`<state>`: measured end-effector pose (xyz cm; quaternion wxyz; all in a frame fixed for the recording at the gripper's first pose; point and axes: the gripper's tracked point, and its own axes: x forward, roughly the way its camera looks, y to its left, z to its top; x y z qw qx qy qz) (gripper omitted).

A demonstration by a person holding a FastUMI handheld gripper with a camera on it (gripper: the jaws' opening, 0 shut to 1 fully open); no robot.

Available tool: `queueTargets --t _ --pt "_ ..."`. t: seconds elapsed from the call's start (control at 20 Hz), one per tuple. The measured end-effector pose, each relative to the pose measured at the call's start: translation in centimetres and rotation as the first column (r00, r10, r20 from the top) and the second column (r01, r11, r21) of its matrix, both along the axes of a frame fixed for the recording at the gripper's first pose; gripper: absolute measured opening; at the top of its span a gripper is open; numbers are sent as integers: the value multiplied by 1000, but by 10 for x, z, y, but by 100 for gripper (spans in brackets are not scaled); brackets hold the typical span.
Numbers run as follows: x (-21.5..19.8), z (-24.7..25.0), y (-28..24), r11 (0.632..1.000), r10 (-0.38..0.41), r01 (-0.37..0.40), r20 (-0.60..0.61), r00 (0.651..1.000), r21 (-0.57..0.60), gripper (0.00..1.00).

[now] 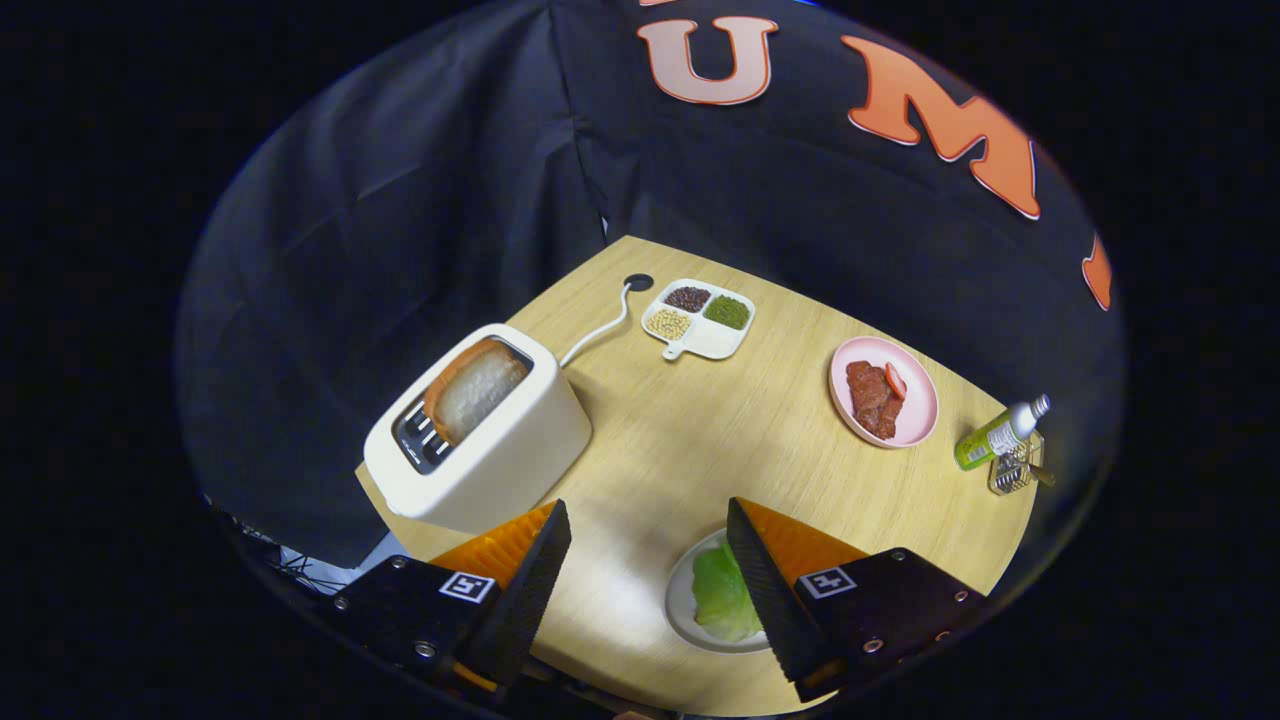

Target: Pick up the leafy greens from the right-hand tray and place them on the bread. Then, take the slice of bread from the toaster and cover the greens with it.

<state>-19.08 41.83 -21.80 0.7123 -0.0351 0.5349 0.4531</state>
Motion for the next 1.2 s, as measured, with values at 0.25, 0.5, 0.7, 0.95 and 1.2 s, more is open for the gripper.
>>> queueTargets --t 0.25,0.5,0.7,0.95,1.2 --pt "-4 45 71 999 12 -9 -58 998 51 93" --pt "-17 51 116 999 31 -30 -96 995 12 93" --pt "-22 30 135 997 9 -19 -143 990 -71 87" --pt "-30 12 144 985 7 -33 -155 988 -167 68" --pt "-39 0 150 972 30 -66 -161 987 -224 36"
